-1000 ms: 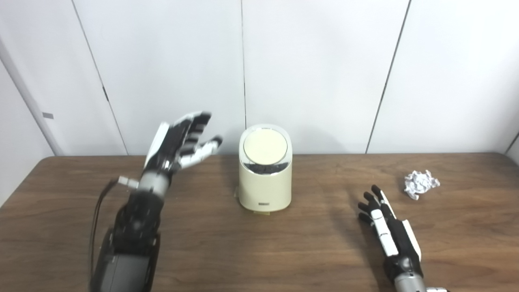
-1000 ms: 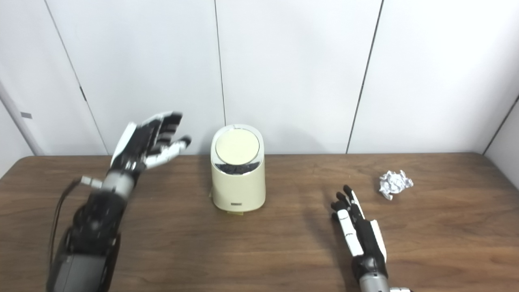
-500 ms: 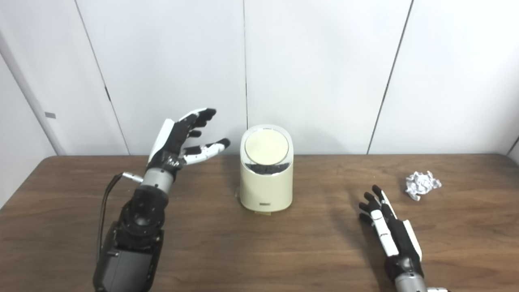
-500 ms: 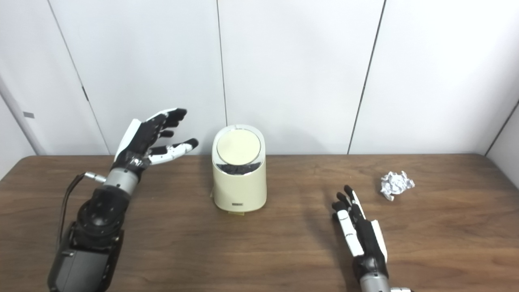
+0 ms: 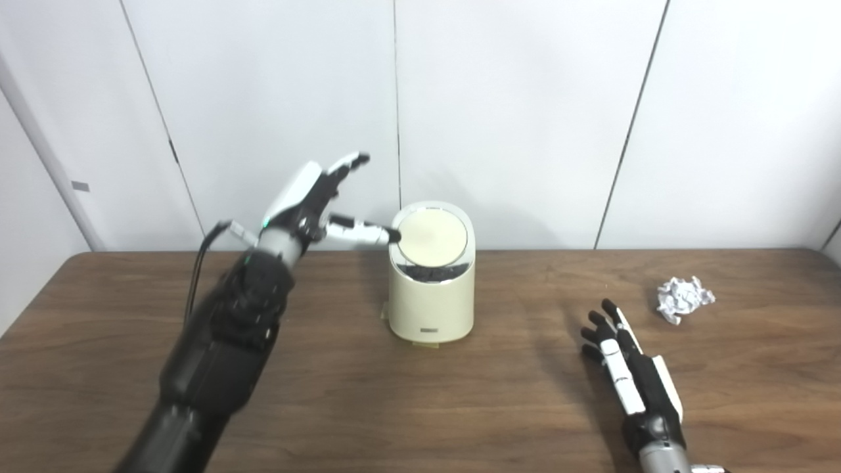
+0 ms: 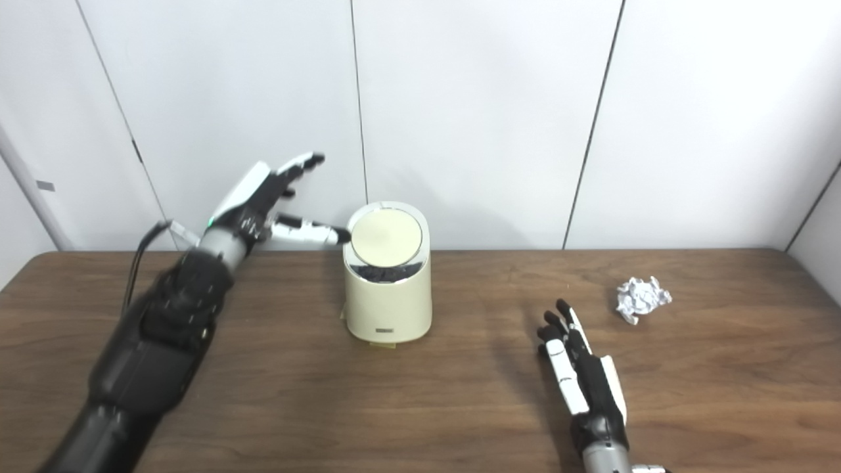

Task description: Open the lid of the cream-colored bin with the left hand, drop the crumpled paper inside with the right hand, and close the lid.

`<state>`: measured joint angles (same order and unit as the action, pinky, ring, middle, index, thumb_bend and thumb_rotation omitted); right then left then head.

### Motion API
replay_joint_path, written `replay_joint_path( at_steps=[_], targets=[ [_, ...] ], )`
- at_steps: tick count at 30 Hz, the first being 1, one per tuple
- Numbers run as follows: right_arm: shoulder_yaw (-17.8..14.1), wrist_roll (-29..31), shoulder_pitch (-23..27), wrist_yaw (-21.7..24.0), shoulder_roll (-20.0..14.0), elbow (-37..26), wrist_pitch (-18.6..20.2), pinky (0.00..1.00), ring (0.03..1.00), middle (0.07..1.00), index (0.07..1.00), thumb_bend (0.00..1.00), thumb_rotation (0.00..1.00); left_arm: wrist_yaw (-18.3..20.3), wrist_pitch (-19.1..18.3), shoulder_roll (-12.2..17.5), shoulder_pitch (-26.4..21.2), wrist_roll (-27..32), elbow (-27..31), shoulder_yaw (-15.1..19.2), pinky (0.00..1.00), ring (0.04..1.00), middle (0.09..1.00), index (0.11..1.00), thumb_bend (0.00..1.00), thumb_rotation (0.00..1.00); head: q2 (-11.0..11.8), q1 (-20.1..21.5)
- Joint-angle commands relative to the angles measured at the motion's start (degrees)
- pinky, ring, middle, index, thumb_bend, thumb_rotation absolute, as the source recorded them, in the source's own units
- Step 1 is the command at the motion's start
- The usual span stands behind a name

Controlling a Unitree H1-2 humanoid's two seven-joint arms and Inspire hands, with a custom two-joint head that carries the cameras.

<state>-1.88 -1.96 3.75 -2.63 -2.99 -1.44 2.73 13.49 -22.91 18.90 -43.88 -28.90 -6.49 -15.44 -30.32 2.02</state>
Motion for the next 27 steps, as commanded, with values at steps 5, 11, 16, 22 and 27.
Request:
replay_joint_path(
  at_steps=[5,11,16,22,27],
  targets=[
    [0.61,0.09,0.44,0.79,0.1,-0.47,0.77,0.83,0.874,0.917,0.955,0.43,0.85,0.52,1.84,0.29,-7.0,-4.25,-5.42,-3.83,0.91,1.0,1.0,0.999,1.0,0.27,-0.2,0.13],
    [0.88,-0.1,0.36,0.74,0.11,-0.92,1.31,0.84,0.881,0.922,0.961,0.44,0.86,-1.45,4.73,-1.66,-9.46,-4.9,-11.33,-4.74,0.87,0.995,1.0,0.985,0.97,0.25,-0.57,0.39],
    [1.04,-0.54,0.4,0.66,0.07,-0.94,1.36,0.84,0.875,0.921,0.963,0.43,0.86,-2.98,6.92,-2.21,-10.63,-7.67,-14.03,-7.01,0.92,0.988,0.984,0.976,0.97,0.25,-0.81,0.37],
    [1.18,-0.89,0.4,0.51,0.48,-1.7,2.47,0.85,0.879,0.919,0.965,0.42,0.87,-2.86,9.42,-1.59,-11.85,-13.42,-15.3,-11.45,0.91,0.95,0.952,0.971,0.96,0.29,-1.01,0.65],
    [1.5,-1.55,0.31,0.43,0.48,-1.78,2.21,0.84,0.881,0.924,0.966,0.43,0.88,-2.7,9.67,-2.13,-11.84,-15.73,-14.84,-12.4,0.87,0.94,0.946,0.963,0.96,0.28,-1.19,0.76]
  ],
)
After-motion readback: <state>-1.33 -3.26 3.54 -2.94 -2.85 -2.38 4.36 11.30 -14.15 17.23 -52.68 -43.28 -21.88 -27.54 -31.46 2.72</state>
